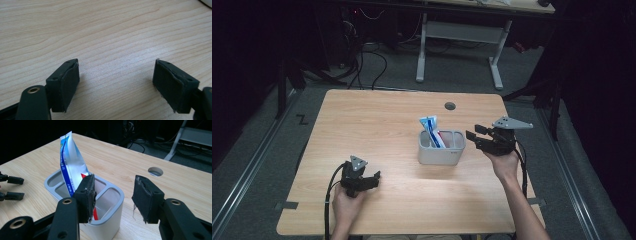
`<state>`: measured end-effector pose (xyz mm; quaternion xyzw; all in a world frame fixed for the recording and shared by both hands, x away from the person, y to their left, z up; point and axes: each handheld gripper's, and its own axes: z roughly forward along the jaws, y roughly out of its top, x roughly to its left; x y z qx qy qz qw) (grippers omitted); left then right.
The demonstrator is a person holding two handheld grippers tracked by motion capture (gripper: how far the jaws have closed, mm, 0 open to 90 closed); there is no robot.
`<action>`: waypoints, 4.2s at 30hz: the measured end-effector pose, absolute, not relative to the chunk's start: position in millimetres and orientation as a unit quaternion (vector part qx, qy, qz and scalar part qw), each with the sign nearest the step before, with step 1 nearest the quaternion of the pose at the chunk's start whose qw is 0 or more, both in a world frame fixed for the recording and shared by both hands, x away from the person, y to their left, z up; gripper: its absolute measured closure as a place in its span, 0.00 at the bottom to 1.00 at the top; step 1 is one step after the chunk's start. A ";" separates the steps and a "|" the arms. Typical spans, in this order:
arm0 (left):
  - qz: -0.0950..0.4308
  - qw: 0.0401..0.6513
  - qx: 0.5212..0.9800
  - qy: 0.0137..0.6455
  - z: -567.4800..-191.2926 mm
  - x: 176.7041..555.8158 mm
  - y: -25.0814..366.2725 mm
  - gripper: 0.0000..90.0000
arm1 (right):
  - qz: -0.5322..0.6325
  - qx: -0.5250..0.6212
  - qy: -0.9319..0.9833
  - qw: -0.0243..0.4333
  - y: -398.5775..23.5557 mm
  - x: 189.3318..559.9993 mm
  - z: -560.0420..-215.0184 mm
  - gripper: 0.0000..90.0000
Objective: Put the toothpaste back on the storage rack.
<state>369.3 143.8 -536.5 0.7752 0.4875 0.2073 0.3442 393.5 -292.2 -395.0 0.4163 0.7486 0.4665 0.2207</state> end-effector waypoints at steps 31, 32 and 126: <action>0.207 0.344 0.775 0.488 -536.5 369.3 143.7 0.24 | 0.493 0.440 0.713 0.236 -329.5 367.6 -393.9 0.58; 0.207 0.344 0.775 0.488 -536.5 369.3 143.7 0.24 | 0.493 0.441 0.712 0.236 -330.9 366.9 -394.6 0.59; 0.207 0.344 0.775 0.488 -536.5 369.3 143.6 0.24 | 0.424 0.525 0.708 0.209 -356.9 350.4 -488.4 0.60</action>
